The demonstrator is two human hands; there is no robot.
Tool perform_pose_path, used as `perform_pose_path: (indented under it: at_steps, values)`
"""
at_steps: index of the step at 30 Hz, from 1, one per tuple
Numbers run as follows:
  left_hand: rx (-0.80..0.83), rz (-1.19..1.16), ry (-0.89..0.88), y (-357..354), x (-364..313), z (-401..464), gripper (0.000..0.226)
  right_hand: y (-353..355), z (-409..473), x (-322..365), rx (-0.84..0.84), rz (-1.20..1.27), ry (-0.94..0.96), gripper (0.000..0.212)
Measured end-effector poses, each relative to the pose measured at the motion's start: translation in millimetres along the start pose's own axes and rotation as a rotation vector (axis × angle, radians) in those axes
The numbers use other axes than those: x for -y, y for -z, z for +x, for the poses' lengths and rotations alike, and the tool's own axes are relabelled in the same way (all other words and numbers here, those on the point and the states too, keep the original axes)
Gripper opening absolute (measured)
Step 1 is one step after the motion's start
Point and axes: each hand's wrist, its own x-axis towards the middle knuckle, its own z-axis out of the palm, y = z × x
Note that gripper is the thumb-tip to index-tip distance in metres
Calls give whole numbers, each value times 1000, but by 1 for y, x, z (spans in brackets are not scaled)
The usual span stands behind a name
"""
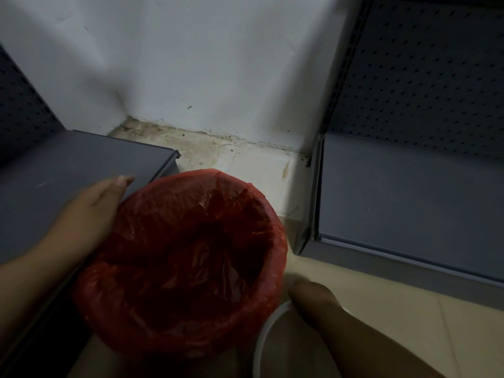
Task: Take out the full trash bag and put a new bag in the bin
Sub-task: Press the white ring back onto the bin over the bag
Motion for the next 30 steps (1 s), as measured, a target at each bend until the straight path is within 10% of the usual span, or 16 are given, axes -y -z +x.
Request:
perform_pose_path:
  at_steps: [12, 30]
  values:
    - [60, 95, -46, -2, -13, -2, 80, 91, -60, -6, -34, -183, 279, 25]
    - [78, 46, 7, 15, -39, -19, 45, 225, -174, 56, -183, -211, 170, 26]
